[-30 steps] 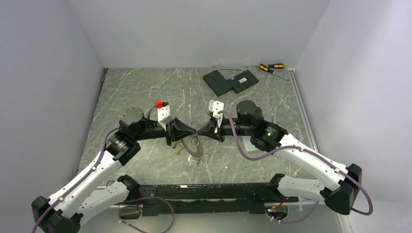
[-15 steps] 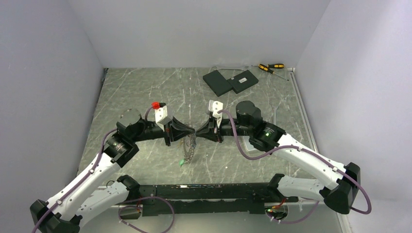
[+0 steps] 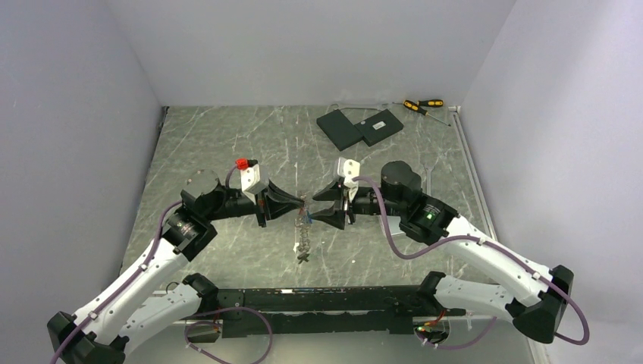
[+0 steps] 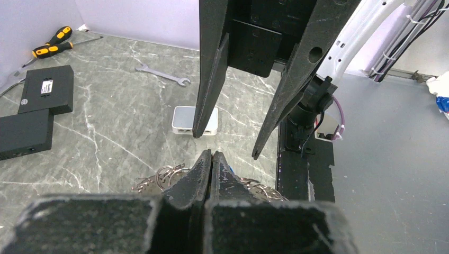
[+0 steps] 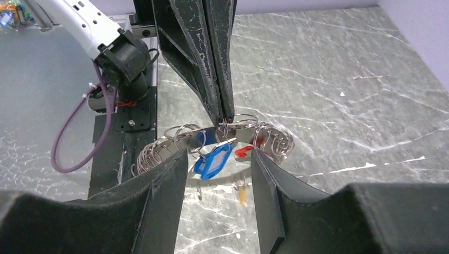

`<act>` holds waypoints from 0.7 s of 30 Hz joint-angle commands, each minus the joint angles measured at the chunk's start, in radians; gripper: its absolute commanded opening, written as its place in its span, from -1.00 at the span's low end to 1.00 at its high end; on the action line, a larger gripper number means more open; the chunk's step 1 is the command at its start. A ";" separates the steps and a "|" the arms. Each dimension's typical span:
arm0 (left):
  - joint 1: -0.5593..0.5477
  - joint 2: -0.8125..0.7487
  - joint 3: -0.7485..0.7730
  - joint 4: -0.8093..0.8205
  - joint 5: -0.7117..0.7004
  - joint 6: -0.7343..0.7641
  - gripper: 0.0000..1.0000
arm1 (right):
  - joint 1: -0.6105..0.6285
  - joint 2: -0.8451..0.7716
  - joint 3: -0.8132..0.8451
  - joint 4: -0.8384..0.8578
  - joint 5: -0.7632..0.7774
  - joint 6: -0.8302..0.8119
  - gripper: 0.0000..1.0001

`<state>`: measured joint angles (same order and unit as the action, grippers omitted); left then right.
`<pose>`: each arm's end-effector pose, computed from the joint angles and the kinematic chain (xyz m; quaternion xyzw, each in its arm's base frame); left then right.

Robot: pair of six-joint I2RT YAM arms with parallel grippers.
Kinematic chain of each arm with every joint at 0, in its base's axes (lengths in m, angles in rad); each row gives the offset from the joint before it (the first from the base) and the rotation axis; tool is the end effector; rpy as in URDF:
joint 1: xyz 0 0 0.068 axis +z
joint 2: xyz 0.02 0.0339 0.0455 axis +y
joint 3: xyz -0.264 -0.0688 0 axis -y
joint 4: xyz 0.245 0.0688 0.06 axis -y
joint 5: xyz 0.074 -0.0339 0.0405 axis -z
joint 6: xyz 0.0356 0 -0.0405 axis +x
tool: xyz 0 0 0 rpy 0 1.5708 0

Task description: Put the keys on the keyring

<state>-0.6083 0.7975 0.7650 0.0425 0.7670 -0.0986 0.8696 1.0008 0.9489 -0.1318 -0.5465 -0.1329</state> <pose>0.1353 -0.1243 0.3554 0.4218 0.5644 -0.4751 0.5272 0.1329 0.1861 0.3639 -0.5071 0.5665 0.4152 0.4995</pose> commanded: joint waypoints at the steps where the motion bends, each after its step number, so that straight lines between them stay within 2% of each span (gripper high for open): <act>1: 0.004 -0.003 0.010 0.090 0.045 -0.022 -1.00 | 0.002 -0.007 0.043 0.017 -0.010 -0.031 0.02; 6: 0.004 -0.004 0.007 0.097 0.056 -0.027 -1.00 | 0.002 0.012 0.047 0.042 -0.018 -0.028 -0.01; 21: 0.004 -0.006 0.007 0.093 0.057 -0.023 -1.00 | 0.002 0.065 0.079 0.066 -0.066 -0.031 -0.48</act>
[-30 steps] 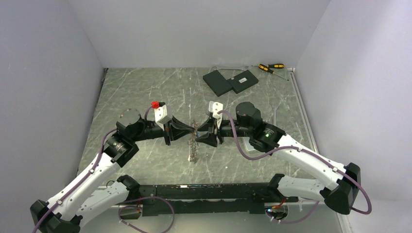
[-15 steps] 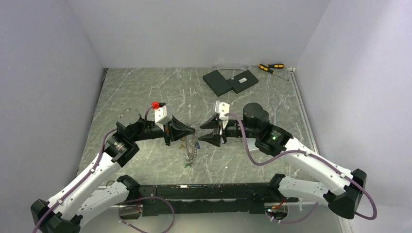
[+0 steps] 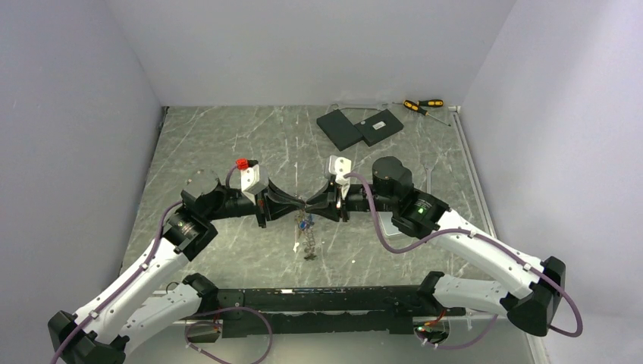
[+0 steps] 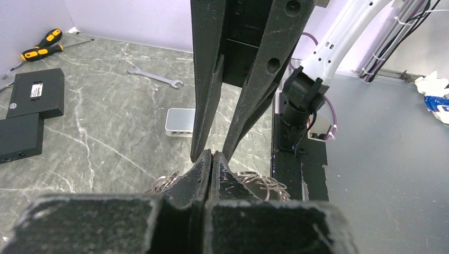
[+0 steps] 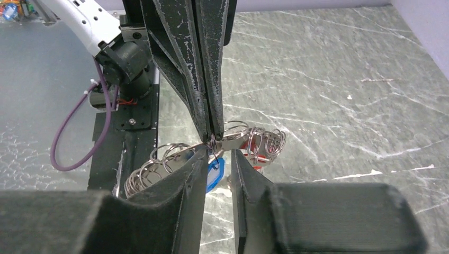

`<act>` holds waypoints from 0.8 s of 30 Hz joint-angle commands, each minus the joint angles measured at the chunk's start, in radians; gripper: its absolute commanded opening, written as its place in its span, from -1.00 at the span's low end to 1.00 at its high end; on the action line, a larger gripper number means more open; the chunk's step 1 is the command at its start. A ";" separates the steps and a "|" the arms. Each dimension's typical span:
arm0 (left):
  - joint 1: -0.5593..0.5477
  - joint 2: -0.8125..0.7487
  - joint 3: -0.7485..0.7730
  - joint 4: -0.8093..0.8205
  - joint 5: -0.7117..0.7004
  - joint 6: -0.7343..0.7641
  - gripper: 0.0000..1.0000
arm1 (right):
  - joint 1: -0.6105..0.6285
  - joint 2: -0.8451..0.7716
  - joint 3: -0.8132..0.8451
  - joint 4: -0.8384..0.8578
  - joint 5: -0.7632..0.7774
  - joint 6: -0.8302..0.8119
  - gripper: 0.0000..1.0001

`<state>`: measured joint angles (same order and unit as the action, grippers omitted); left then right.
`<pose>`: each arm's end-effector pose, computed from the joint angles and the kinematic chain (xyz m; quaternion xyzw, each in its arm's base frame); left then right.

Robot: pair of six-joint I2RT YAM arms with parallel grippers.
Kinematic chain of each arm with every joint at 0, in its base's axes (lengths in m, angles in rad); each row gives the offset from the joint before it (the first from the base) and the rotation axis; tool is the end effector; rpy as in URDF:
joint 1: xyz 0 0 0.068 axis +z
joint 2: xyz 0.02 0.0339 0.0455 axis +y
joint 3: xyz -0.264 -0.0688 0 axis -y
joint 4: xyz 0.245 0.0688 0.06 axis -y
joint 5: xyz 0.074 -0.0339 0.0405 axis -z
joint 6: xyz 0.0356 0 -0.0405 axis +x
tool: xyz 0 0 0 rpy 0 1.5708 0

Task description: Put the keys on the keyring

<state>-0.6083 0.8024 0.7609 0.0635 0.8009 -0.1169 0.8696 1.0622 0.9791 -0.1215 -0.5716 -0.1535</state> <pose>0.1352 -0.1253 0.3553 0.4269 0.5568 -0.4884 0.5188 0.1416 0.1976 0.3624 -0.5195 0.5618 0.4170 0.4906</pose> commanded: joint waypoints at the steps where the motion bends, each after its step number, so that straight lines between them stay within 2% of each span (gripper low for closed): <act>1: 0.004 -0.011 0.011 0.073 0.022 -0.004 -1.00 | 0.002 0.005 0.048 0.055 -0.045 -0.009 -0.50; 7: 0.004 -0.013 0.011 0.072 0.013 -0.004 -1.00 | 0.002 0.013 0.049 0.055 -0.063 -0.007 -0.62; 14: 0.004 -0.015 0.011 0.069 0.009 0.000 -1.00 | 0.002 0.024 0.046 0.066 -0.079 -0.001 -0.65; 16: 0.004 -0.015 0.011 0.068 0.008 0.000 -1.00 | 0.002 0.026 0.048 0.065 -0.081 -0.003 -0.73; 19: 0.004 -0.015 0.011 0.067 0.007 0.000 -1.00 | 0.002 0.023 0.052 0.061 -0.086 -0.009 -1.00; 24: 0.005 -0.016 0.012 0.059 0.004 0.008 -1.00 | 0.002 0.011 0.053 0.047 -0.081 -0.022 -1.00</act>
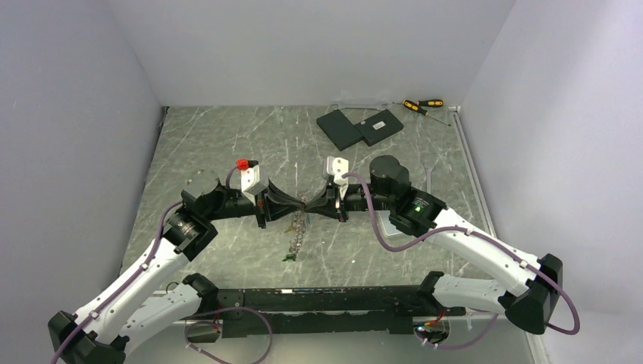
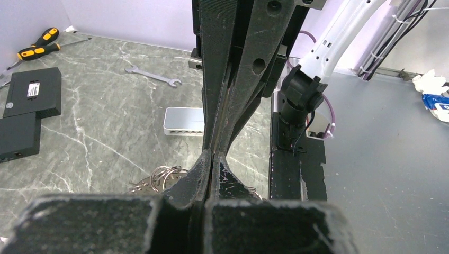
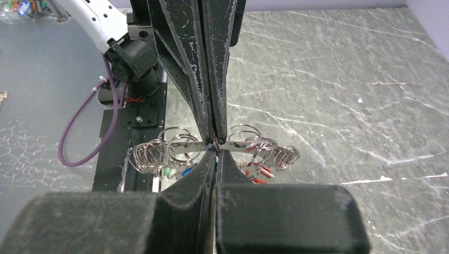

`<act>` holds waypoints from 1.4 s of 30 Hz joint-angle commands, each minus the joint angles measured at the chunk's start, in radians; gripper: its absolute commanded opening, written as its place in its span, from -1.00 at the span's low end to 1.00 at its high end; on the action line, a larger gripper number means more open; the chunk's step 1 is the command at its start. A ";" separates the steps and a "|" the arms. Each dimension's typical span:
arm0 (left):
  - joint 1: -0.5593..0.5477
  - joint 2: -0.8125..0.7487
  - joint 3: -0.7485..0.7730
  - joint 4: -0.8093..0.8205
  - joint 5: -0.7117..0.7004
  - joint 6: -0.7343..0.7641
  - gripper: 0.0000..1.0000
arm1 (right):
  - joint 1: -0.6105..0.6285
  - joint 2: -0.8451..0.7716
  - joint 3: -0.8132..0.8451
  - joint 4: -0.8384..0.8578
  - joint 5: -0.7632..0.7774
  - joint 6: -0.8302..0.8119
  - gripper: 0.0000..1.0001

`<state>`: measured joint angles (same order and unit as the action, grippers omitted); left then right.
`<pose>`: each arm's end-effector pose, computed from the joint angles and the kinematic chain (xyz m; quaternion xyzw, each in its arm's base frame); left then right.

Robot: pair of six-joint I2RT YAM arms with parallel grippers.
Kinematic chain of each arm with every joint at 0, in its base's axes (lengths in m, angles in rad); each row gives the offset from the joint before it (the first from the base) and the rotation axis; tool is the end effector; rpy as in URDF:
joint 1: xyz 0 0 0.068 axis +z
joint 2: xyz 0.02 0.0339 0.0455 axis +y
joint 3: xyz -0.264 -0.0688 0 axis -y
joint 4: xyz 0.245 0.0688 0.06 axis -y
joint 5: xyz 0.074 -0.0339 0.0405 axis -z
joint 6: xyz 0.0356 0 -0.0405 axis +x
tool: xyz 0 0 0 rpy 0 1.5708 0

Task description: Put the keys on the keyring

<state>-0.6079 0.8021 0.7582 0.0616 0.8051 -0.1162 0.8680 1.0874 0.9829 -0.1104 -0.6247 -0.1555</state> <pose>0.1352 -0.1253 0.3542 0.4280 0.5574 -0.4892 0.5165 0.1442 0.2025 0.3594 -0.5310 0.5518 0.4325 0.4759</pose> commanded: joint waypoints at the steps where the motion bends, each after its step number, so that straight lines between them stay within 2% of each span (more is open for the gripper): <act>1: 0.004 -0.014 0.016 0.057 -0.001 0.012 -1.00 | 0.003 -0.016 0.051 0.029 -0.027 -0.025 -1.00; 4: 0.004 -0.003 0.023 0.039 0.009 0.027 -1.00 | 0.003 -0.021 0.060 -0.013 0.003 -0.049 -1.00; 10: 0.004 0.003 0.027 0.033 0.020 0.028 -0.87 | 0.003 -0.037 0.070 -0.093 0.041 -0.076 -1.00; 12: 0.004 0.002 0.026 0.031 0.024 0.032 -0.72 | 0.003 -0.042 0.068 -0.100 0.044 -0.078 -1.00; 18: 0.004 0.005 0.030 0.007 0.051 0.062 -0.10 | 0.002 -0.044 0.093 -0.169 0.093 -0.112 -1.00; 20: 0.004 0.010 0.032 -0.014 0.062 0.082 0.01 | 0.003 -0.042 0.109 -0.212 0.130 -0.133 -1.00; 22: 0.001 0.017 0.036 -0.034 0.058 0.097 0.03 | 0.003 -0.029 0.140 -0.276 0.166 -0.158 -1.00; 26: -0.005 0.048 0.043 -0.058 0.040 0.104 -0.07 | 0.006 0.003 0.198 -0.382 0.217 -0.188 -1.00; 34: -0.058 0.100 0.066 -0.138 -0.031 0.185 -0.10 | 0.036 0.047 0.261 -0.488 0.284 -0.208 -1.00; 42: -0.076 0.106 0.069 -0.159 -0.055 0.206 -0.10 | 0.053 0.099 0.299 -0.538 0.274 -0.217 -1.00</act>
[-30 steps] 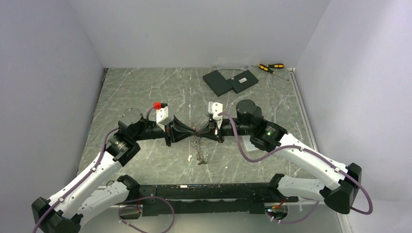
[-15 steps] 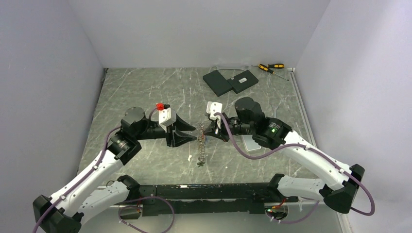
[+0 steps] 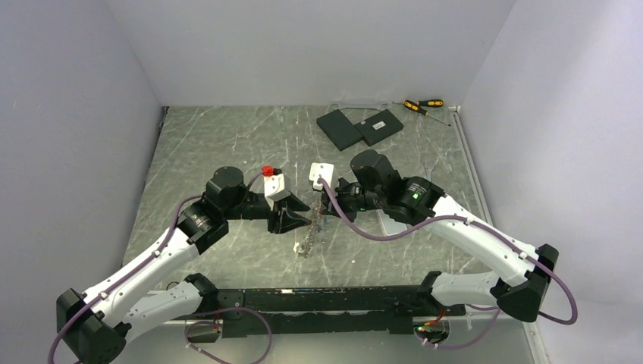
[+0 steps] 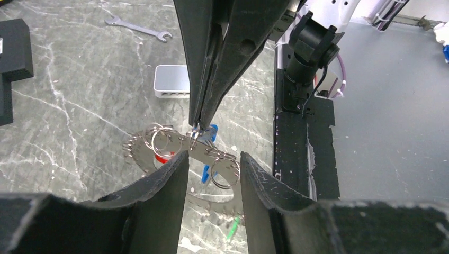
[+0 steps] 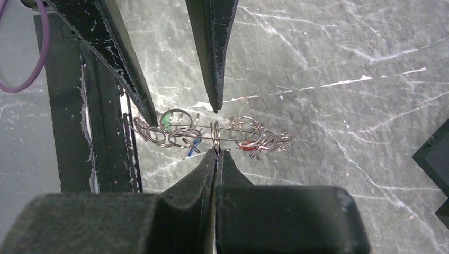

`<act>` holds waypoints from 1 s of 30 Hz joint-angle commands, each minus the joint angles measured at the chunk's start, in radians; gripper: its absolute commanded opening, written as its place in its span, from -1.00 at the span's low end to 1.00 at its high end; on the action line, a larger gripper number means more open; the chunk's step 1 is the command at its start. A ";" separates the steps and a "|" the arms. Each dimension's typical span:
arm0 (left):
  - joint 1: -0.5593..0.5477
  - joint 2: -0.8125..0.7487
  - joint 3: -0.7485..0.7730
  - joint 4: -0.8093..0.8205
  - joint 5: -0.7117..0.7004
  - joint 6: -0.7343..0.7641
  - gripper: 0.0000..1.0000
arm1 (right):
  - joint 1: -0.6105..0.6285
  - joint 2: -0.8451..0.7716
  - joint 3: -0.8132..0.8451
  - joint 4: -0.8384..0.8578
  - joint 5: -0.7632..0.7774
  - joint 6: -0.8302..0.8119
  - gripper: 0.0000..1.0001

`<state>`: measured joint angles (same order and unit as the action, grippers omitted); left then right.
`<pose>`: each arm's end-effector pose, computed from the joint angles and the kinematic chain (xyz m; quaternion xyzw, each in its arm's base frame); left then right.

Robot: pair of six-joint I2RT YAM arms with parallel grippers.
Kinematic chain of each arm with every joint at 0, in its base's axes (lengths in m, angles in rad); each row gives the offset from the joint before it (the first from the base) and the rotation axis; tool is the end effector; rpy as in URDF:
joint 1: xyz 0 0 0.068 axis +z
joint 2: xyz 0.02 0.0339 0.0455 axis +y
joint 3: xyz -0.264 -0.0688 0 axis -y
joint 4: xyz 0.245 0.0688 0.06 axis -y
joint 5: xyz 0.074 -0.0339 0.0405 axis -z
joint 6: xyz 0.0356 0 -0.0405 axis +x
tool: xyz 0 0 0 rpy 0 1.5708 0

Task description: Put the keys on the keyring

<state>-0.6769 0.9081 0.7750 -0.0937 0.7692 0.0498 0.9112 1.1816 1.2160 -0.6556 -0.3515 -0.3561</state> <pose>0.1446 -0.1480 0.3262 0.4761 0.5950 -0.4573 0.4584 0.1435 0.2050 0.3636 -0.5829 0.6584 0.2729 0.3903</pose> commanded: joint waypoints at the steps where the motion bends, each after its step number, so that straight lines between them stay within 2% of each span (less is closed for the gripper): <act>1: -0.007 0.001 0.053 -0.007 -0.021 0.043 -0.11 | 0.012 0.010 0.068 0.008 -0.002 -0.017 -1.00; 6: -0.017 0.006 0.056 -0.024 -0.042 0.060 -0.21 | 0.018 0.025 0.067 0.016 -0.014 -0.017 -1.00; 22: -0.029 0.019 0.051 -0.010 -0.031 0.050 -0.24 | 0.037 0.023 0.071 0.047 -0.054 -0.004 -1.00; 30: -0.033 0.024 0.057 -0.015 -0.053 0.042 -0.43 | 0.043 0.024 0.074 0.057 -0.067 -0.001 -1.00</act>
<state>-0.7021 0.9276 0.7925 -0.1287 0.7174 0.0883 0.9482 1.2194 1.2297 -0.6796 -0.3923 -0.3584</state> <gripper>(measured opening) 0.317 0.017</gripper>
